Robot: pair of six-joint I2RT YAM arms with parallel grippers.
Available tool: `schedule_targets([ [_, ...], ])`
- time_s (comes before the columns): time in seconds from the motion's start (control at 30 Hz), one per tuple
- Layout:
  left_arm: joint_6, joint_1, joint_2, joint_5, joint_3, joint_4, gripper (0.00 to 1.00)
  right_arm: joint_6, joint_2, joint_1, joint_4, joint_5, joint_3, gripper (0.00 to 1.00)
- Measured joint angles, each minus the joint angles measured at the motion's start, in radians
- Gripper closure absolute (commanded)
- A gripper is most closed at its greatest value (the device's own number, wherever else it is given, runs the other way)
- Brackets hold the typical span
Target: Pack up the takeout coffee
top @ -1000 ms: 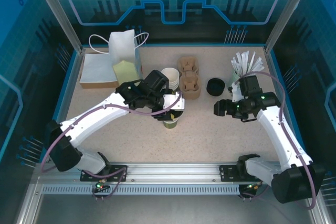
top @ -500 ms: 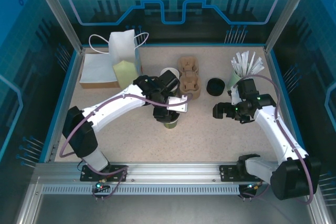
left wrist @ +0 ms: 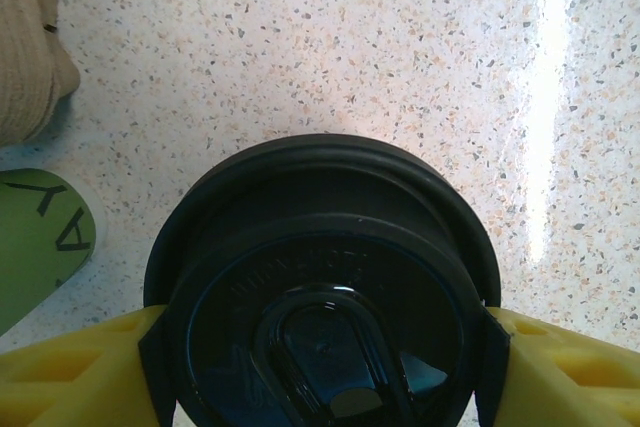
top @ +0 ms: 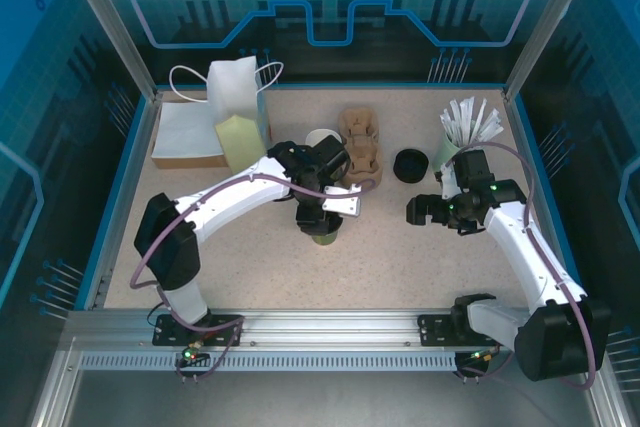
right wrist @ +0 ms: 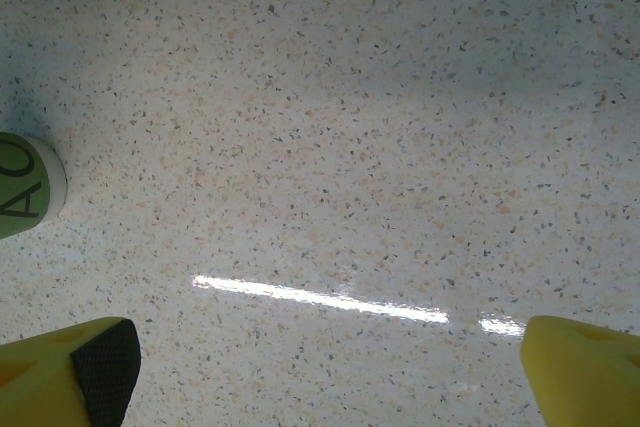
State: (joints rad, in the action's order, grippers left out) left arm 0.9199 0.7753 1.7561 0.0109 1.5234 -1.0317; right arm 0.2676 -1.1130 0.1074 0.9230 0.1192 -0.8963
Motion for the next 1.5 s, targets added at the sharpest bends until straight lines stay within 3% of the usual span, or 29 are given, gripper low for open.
schedule_targets([
  [0.67, -0.016, 0.000, 0.004, 0.011, 0.028, -0.001, 0.02, -0.011, 0.000, -0.004, 0.001, 0.035, 0.000, 0.00],
  [0.93, -0.129, -0.033, -0.225, 0.068, -0.020, 0.092, 0.03, 0.021, 0.005, 0.027, -0.030, 0.155, -0.001, 0.07],
  [1.07, -0.291, -0.064, -0.412, 0.092, -0.115, 0.199, 0.06, 0.089, -0.009, 0.144, -0.082, 0.201, -0.027, 0.12],
  [1.17, -0.509, -0.090, -0.508, 0.091, -0.178, 0.257, 0.13, 0.134, -0.056, 0.241, -0.125, 0.212, -0.081, 0.16],
  [1.3, -0.856, -0.174, -0.540, 0.103, -0.214, 0.282, 0.24, 0.188, -0.152, 0.347, -0.176, 0.221, -0.165, 0.21],
  [1.5, -1.264, -0.237, -0.557, 0.167, -0.373, 0.336, 0.27, 0.224, -0.292, 0.423, -0.200, 0.223, -0.259, 0.29],
])
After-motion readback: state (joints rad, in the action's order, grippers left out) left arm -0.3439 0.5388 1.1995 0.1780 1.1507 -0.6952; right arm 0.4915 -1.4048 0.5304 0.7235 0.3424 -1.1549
